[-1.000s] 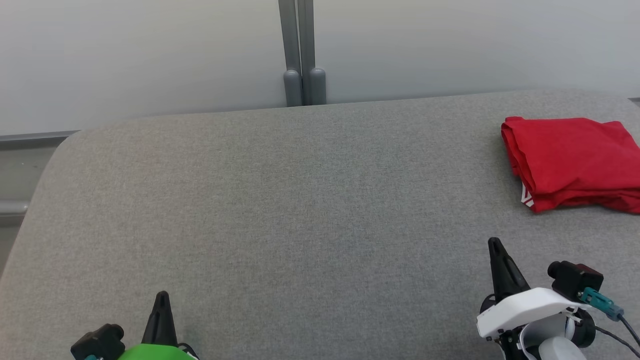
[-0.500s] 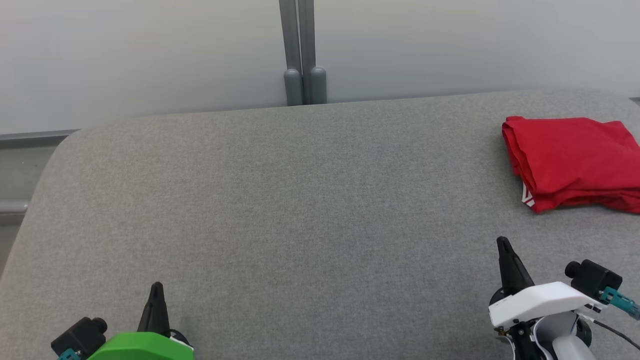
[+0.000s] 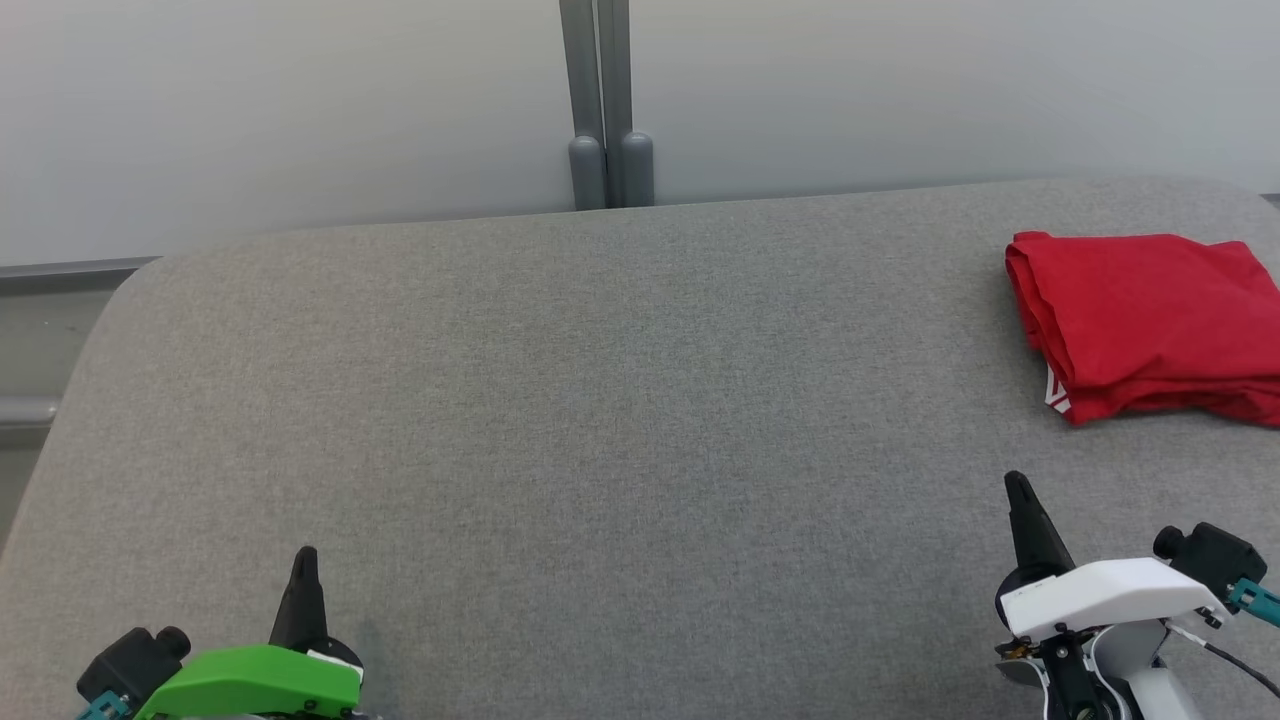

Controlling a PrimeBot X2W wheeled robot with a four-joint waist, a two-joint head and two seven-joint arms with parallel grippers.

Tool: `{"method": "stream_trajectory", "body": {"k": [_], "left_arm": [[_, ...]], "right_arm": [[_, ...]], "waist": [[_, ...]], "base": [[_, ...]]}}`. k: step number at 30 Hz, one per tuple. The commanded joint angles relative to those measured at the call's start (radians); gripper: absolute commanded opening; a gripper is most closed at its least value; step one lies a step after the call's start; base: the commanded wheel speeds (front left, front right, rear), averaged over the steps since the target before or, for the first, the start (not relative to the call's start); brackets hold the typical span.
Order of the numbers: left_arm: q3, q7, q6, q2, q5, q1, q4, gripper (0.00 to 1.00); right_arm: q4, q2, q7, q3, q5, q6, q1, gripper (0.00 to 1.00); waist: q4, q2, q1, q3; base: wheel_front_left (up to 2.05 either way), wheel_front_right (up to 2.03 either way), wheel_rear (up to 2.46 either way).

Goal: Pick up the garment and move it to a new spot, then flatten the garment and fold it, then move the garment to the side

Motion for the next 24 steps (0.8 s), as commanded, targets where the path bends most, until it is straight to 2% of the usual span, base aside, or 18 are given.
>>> {"method": "stream_trajectory", "body": {"k": [1,24], "left_arm": [[0.011,0.008,-0.009,0.001,-0.028,-0.030,-0.013,0.00],[0.063,0.072,-0.051,-0.012,-0.241,-0.064,-0.013,0.00]], "right_arm": [[-0.017,-0.005,0.010,-0.007,0.035,0.001,-0.028,0.00],[-0.027,-0.006,0.076,-0.038,0.283,0.001,-0.034,0.00]], "waist": [[0.000,0.0000,0.0000,0.000],[0.002,0.0000,0.0000,0.004]], "base": [[0.00,0.00,0.00],[0.00,0.00,0.00]]}}
